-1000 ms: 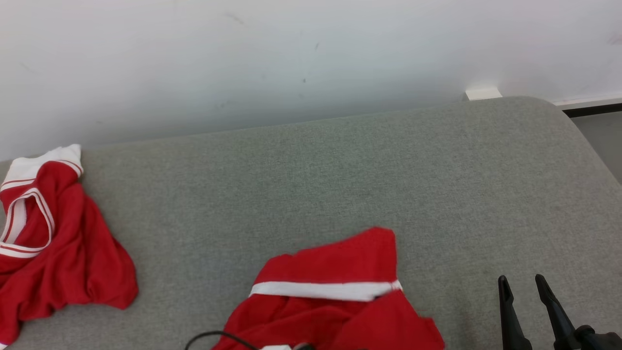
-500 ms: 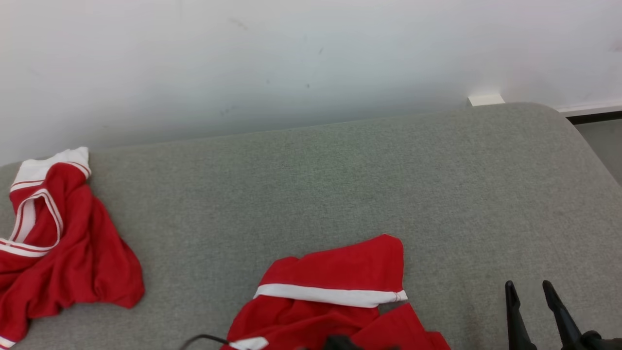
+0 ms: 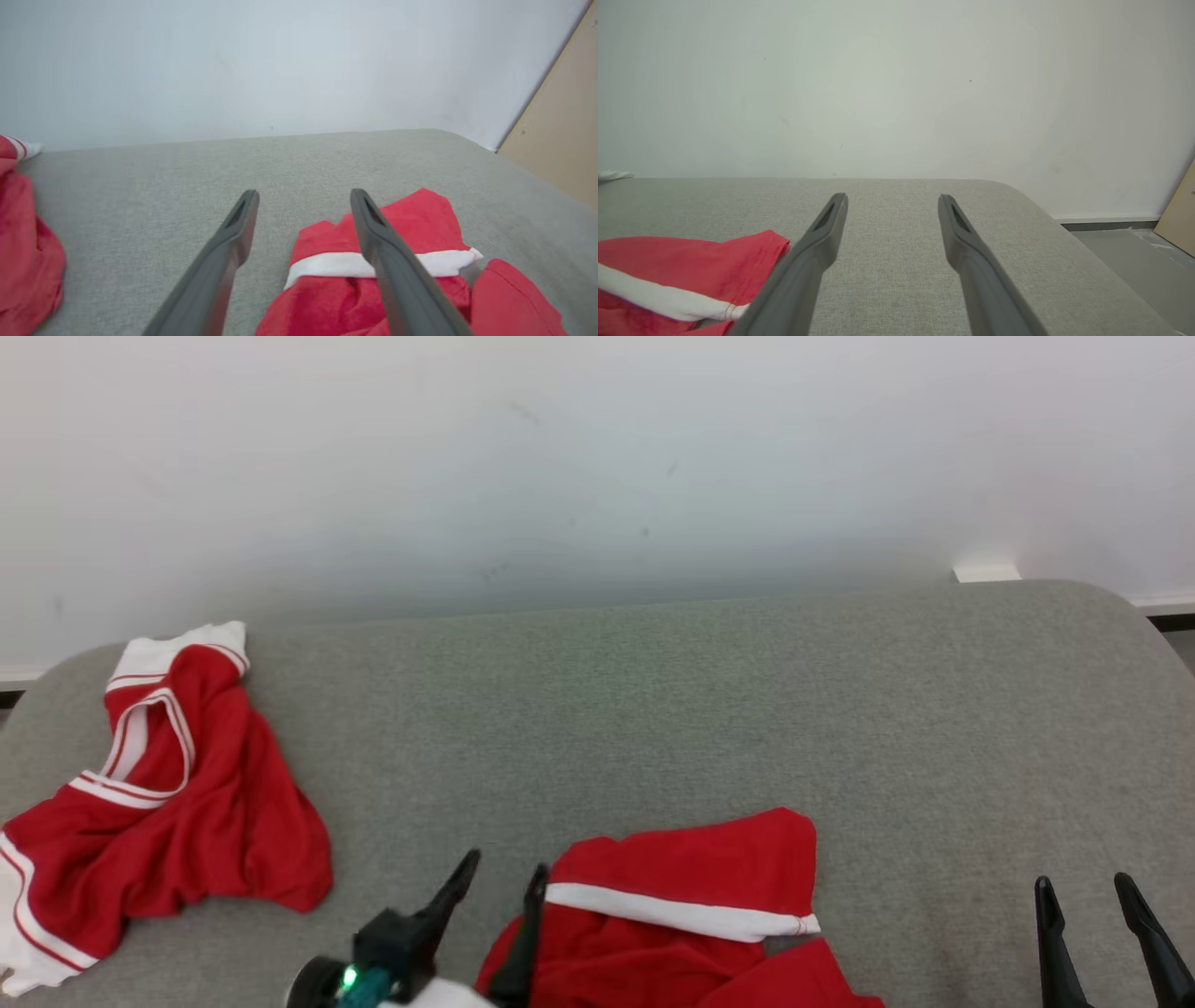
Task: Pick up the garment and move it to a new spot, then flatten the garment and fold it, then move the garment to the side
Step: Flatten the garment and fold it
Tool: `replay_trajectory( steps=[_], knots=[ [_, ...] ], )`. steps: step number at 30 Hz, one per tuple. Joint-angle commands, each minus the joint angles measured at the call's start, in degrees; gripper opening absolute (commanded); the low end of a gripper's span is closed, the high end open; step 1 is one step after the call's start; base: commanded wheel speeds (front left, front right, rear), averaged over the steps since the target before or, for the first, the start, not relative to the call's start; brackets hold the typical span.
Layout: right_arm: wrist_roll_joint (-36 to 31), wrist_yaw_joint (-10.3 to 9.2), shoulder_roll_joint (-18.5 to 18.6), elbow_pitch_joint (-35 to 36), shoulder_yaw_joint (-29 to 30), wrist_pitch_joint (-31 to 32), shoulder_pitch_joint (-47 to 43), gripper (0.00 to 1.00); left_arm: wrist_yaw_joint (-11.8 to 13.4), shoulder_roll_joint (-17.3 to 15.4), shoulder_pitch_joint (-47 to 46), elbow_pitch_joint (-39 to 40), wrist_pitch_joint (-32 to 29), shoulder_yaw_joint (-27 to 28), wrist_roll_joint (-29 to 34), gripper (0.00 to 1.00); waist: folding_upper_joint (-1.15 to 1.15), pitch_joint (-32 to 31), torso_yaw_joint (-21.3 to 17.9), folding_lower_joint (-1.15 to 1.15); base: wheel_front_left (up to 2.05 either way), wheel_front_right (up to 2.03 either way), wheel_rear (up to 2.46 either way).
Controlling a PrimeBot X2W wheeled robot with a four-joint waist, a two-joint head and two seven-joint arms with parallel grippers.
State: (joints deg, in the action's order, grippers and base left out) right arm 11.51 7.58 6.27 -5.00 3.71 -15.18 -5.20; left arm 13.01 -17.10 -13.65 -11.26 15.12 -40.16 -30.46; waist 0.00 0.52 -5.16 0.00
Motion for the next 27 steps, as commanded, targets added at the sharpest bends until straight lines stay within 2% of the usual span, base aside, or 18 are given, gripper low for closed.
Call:
replay_trajectory(
  steps=[1, 5, 14, 22, 27],
  knots=[
    [-0.5, -0.17, 0.7, 0.0, 0.1, 0.1, -0.7, 1.00, 0.0, -0.4, 2.2, 0.8, 0.0, 0.9, 1.3, 1.00, 0.00, -0.3, 0.5, 0.00, 0.00, 0.00, 0.00],
    [-0.6, -0.17, 0.8, -1.1, -0.3, 0.1, -2.0, 1.00, -0.3, -0.4, 8.6, 2.4, 0.0, 7.2, 4.8, 1.00, 0.00, -0.8, 1.6, 0.00, 0.00, 0.00, 0.00],
    [-0.9, -0.17, -0.1, -3.2, -2.2, 0.1, -1.4, 1.00, -3.7, 4.7, 18.8, 3.2, 0.0, 19.9, 12.7, 1.00, 0.00, -1.0, 3.0, 0.00, 0.00, 0.00, 0.00],
    [-0.1, -0.17, -1.3, -4.0, -3.7, 0.1, -0.6, 1.00, -8.6, 10.1, 20.8, 2.7, 0.0, 26.2, 18.3, 1.00, 0.00, -0.7, 4.3, 0.00, 0.00, 0.00, 0.00],
    [0.5, -0.17, -1.6, -4.3, -4.6, 0.1, 0.0, 1.00, -11.2, 11.8, 21.0, 1.7, 0.0, 28.4, 20.3, 1.00, 0.00, -0.4, 4.4, 0.00, 0.00, 0.00, 0.00]
  ],
)
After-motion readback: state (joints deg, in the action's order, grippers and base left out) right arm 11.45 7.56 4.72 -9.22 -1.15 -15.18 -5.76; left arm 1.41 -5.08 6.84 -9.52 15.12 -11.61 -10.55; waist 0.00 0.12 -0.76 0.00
